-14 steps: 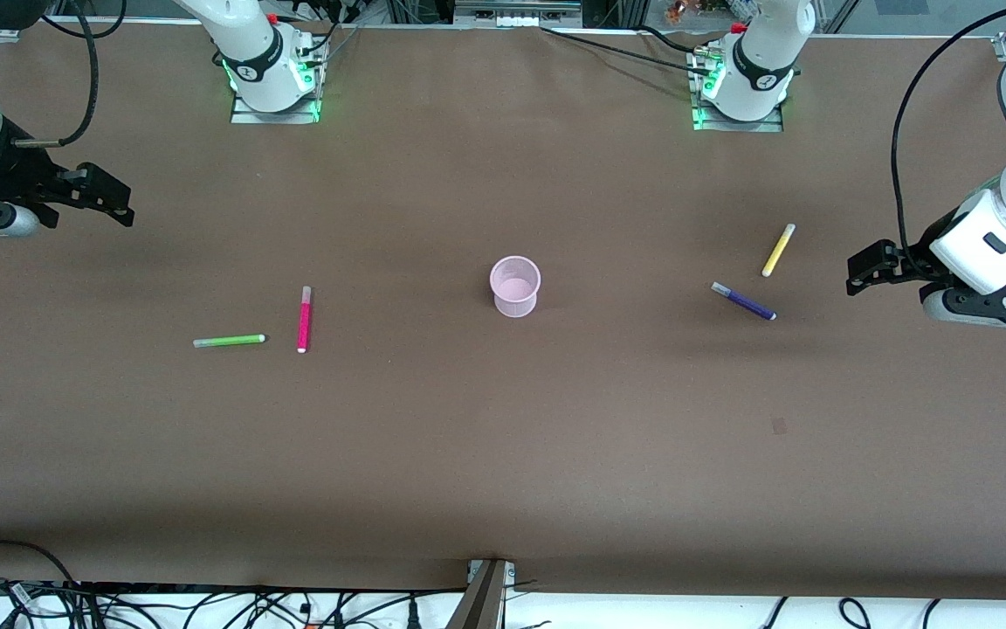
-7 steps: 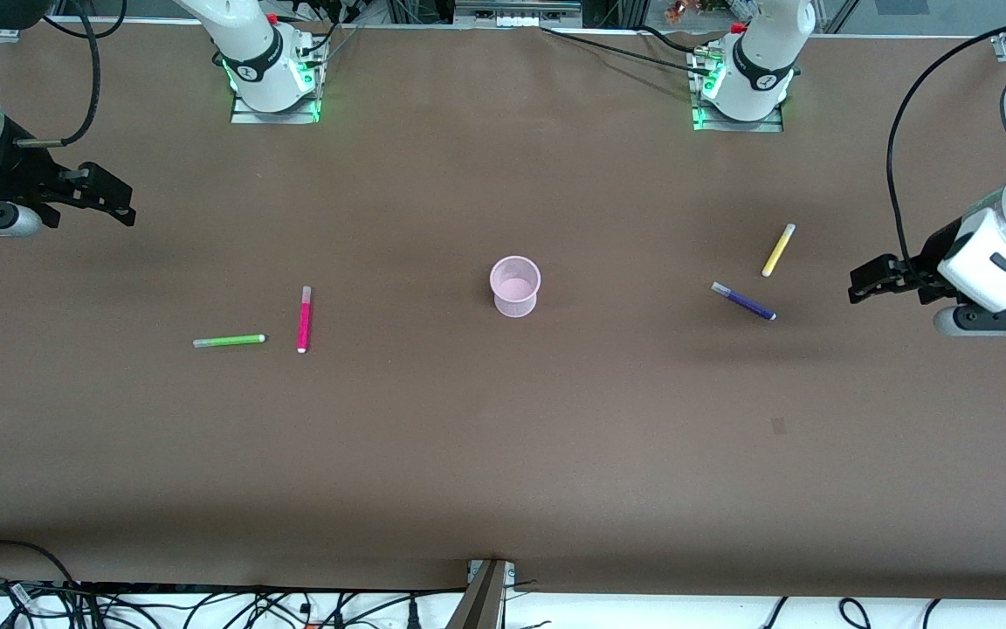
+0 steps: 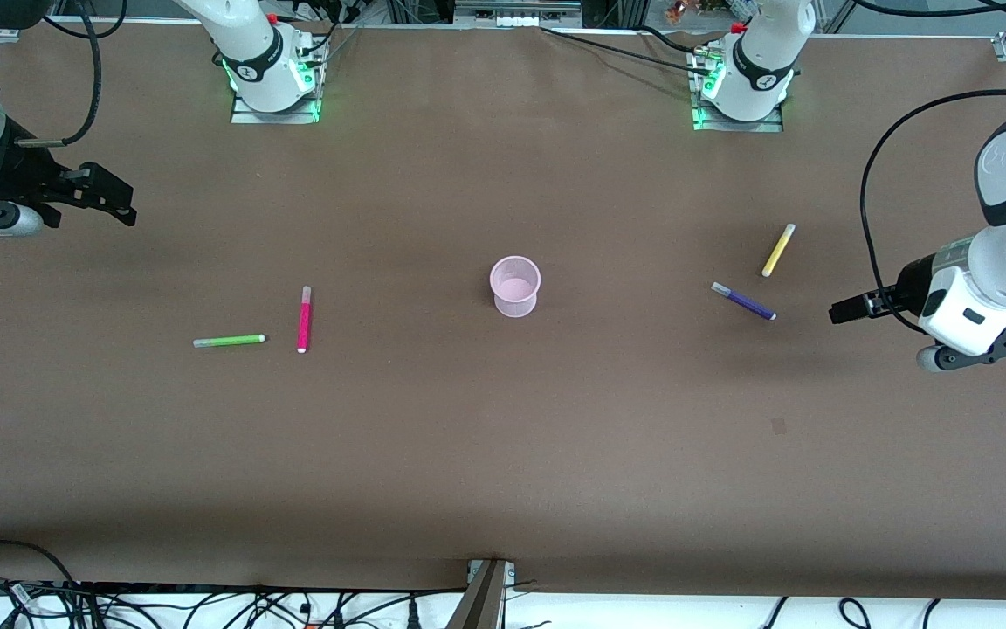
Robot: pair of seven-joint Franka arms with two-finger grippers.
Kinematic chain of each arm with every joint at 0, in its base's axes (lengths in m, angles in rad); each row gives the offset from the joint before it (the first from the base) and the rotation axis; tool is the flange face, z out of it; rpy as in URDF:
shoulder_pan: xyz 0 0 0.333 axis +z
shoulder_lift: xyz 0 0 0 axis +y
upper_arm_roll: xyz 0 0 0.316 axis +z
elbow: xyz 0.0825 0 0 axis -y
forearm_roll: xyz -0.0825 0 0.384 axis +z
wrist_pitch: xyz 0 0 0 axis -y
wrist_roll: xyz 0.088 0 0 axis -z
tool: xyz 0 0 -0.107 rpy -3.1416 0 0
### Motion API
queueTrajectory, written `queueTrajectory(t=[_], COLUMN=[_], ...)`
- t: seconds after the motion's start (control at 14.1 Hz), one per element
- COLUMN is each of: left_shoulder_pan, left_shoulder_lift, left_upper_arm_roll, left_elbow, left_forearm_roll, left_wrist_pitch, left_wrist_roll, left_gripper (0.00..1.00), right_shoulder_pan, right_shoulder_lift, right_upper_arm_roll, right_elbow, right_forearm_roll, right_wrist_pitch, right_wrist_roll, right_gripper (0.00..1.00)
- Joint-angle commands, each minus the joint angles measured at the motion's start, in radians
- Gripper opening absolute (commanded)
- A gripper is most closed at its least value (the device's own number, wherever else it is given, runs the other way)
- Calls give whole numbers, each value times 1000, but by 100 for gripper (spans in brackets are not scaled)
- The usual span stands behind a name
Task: Organize pens into pink holder with both arms
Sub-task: 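Move the left gripper toward the blue marker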
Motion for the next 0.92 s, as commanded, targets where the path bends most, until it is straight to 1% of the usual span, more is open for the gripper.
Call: queueTrajectory(t=[0.0, 0.28, 0.42, 0.57, 0.71, 0.85], left_shoulder_pan=[34, 43, 48, 48, 48, 49], left_shoulder_lift=[-22, -46, -62, -76, -79, -86], left_upper_arm_roll=[-6, -9, -9, -11, -12, -14], left_elbow=[-53, -145, -211, -277, -320, -352], left_forearm_roll=[-18, -18, -19, -19, -18, -19], left_wrist_pitch=[7, 65, 124, 192, 214, 215], left_wrist_roll=[-128, -403, -521, -577, -539, -288], left_gripper=[100, 100, 100, 100, 100, 100], right_shoulder_pan=[5, 5, 5, 5, 5, 5], right_shoulder_lift=[3, 3, 3, 3, 4, 3], right_upper_arm_roll=[1, 1, 1, 1, -1, -1], right_elbow=[13, 14, 14, 13, 14, 13], right_forearm_roll=[-6, -4, -2, -2, -2, -2], right_wrist_pitch=[-15, -15, -13, -15, -13, -13], right_wrist_roll=[6, 4, 0, -4, -4, -4], right_gripper=[100, 100, 100, 100, 100, 100])
